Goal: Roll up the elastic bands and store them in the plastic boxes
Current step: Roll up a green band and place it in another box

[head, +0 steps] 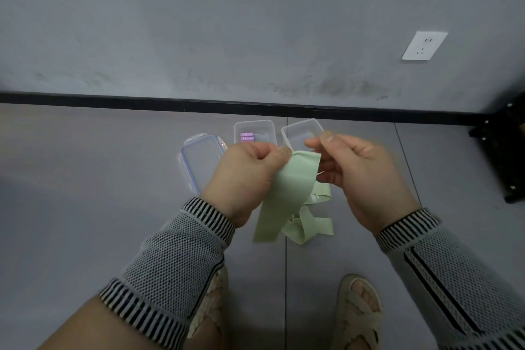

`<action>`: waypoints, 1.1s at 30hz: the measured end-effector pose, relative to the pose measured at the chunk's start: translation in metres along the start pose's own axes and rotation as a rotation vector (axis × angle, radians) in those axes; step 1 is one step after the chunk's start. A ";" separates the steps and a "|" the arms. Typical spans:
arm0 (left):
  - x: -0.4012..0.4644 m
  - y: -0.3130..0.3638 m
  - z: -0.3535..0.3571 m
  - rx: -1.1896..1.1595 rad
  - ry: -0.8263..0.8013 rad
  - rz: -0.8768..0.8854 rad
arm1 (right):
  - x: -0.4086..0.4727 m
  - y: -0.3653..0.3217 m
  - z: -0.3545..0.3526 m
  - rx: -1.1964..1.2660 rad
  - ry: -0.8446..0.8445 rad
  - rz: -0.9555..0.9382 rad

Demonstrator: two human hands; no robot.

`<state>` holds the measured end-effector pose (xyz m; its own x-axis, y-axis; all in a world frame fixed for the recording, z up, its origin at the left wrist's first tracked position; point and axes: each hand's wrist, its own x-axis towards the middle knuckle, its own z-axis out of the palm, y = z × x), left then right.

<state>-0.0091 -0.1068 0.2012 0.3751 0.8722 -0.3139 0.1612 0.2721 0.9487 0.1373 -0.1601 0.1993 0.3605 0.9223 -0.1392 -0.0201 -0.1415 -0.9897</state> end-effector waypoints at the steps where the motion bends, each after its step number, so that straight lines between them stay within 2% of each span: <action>1: -0.001 0.000 0.001 0.021 0.002 0.010 | -0.001 0.000 0.002 -0.038 0.001 -0.009; 8: -0.004 0.002 0.005 0.082 0.032 0.028 | -0.003 0.000 0.004 -0.272 -0.068 -0.166; 14: -0.002 0.002 0.005 0.018 0.015 0.020 | 0.000 0.003 0.005 -0.122 -0.046 -0.084; 23: -0.003 0.001 0.005 -0.092 0.018 0.051 | 0.002 -0.001 0.009 0.211 -0.107 0.154; 33: -0.003 0.003 0.005 -0.162 -0.026 0.013 | 0.004 -0.004 0.002 0.344 -0.171 0.219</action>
<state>-0.0056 -0.1105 0.2049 0.3998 0.8659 -0.3007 0.0076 0.3249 0.9457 0.1374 -0.1549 0.2028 0.1537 0.9342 -0.3220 -0.3984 -0.2396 -0.8854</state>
